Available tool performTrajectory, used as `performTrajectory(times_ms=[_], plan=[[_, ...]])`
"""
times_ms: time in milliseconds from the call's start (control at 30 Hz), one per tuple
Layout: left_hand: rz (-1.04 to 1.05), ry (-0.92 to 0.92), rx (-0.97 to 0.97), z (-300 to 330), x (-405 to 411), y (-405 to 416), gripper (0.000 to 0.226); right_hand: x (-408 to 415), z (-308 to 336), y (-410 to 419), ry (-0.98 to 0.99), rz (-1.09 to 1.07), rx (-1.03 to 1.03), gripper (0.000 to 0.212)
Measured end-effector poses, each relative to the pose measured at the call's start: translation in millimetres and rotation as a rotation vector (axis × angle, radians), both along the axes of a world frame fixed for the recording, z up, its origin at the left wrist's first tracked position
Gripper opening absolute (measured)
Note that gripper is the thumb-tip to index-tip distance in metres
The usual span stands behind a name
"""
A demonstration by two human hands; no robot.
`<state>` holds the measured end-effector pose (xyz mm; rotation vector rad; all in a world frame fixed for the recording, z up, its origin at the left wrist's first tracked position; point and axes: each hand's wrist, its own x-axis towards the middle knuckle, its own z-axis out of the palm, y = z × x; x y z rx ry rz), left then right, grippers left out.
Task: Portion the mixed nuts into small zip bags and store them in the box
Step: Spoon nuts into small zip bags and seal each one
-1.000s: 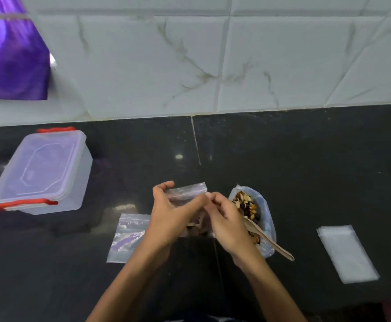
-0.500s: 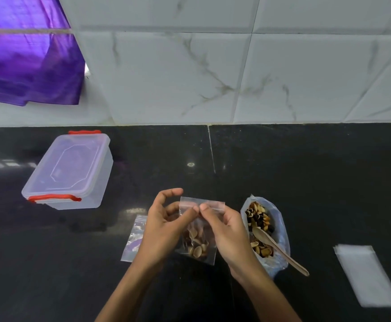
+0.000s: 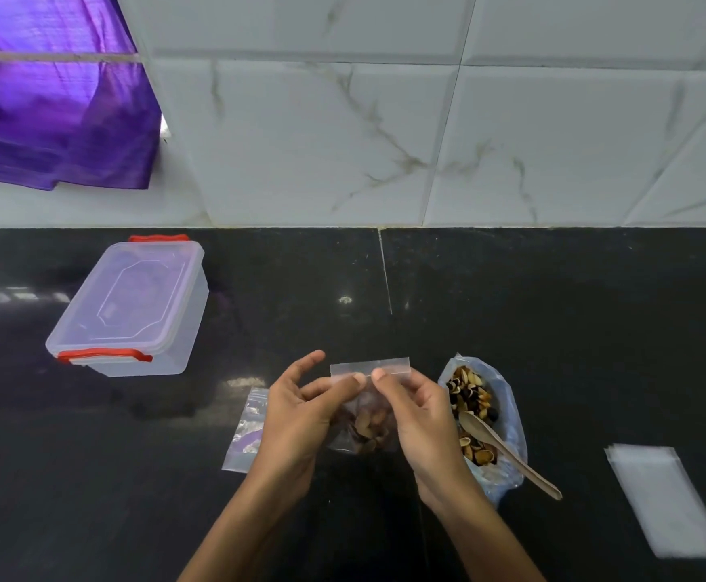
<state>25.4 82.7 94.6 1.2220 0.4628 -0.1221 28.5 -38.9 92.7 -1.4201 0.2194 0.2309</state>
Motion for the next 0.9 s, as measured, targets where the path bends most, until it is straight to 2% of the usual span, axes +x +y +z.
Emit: performTrajectory(times_ms=[67,133,333,400,733,900], plan=[[-0.04,0.009,-0.008,2.6,-1.8,2.4,0.051,-0.5,0.6,0.9,0.008,-0.031,0.042,0.01],[-0.065,-0.016,-0.004,3.5,-2.8,4.1,0.036,-0.9,0.5,2.6,0.017,-0.051,0.066,0.01],[-0.007,-0.12,0.046,3.1,-1.9,4.1,0.015,-0.2,-0.8,3.1,0.031,-0.045,0.057,0.018],[0.001,-0.144,0.035,4.2,-1.1,4.9,0.016,0.7,-2.6,2.3,0.04,-0.076,0.061,0.021],[-0.013,-0.162,0.022,1.1,-2.0,4.5,0.024,2.7,-3.3,-1.3,0.041,-0.178,0.17,0.011],[0.091,-0.236,0.131,-7.0,0.9,5.4,0.022,2.2,-1.7,-2.1,0.063,-0.103,0.176,0.019]])
